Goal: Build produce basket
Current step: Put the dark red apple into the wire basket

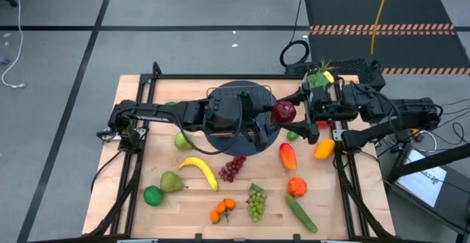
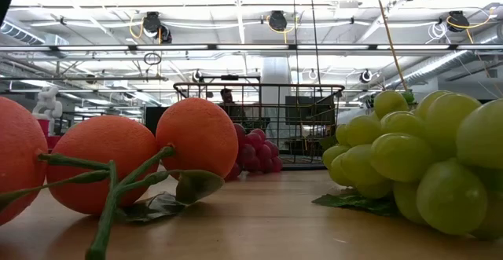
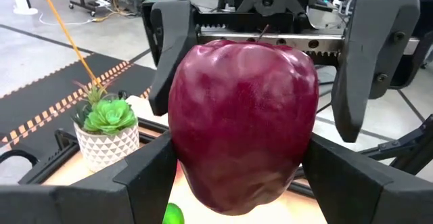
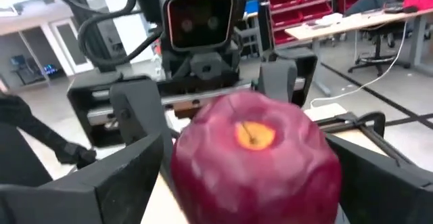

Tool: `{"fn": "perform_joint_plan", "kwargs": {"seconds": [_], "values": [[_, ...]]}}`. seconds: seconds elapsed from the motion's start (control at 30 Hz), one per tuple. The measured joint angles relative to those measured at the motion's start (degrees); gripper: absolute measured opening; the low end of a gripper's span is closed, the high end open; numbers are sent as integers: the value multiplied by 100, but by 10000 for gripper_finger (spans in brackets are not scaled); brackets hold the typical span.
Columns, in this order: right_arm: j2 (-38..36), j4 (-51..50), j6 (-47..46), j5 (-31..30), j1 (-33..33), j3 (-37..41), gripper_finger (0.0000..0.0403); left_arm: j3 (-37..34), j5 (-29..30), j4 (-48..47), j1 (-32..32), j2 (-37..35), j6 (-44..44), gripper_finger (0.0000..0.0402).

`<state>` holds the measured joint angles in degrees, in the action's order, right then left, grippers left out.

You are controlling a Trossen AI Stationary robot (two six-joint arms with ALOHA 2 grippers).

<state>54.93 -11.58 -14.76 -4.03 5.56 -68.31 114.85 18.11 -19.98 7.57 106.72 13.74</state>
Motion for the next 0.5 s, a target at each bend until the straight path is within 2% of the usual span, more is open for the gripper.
{"fn": "perform_joint_plan", "kwargs": {"seconds": [0.3, 0.5], "values": [[24, 289, 112, -14, 0, 0, 297, -2, -4, -4, 17, 2, 23, 292], [-18, 216, 96, -15, 2, 0, 279, -4, -5, 15, 17, 7, 0, 292]]}}
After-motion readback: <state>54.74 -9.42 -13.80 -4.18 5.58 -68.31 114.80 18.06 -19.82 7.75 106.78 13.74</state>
